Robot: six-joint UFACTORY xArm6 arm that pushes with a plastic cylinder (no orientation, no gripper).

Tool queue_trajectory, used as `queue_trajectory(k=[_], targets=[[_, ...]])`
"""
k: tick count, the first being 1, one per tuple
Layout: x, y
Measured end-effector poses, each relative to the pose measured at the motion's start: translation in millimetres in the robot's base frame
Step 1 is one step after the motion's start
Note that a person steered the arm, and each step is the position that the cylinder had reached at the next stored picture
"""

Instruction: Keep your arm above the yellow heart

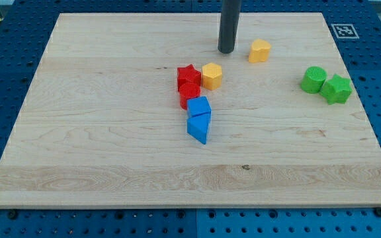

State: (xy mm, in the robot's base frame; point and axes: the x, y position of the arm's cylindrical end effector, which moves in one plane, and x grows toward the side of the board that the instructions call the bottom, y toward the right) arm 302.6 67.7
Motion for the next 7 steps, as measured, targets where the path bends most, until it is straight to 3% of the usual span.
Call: queue_trajectory(k=[7], targets=[[-18.8, 33.6]])
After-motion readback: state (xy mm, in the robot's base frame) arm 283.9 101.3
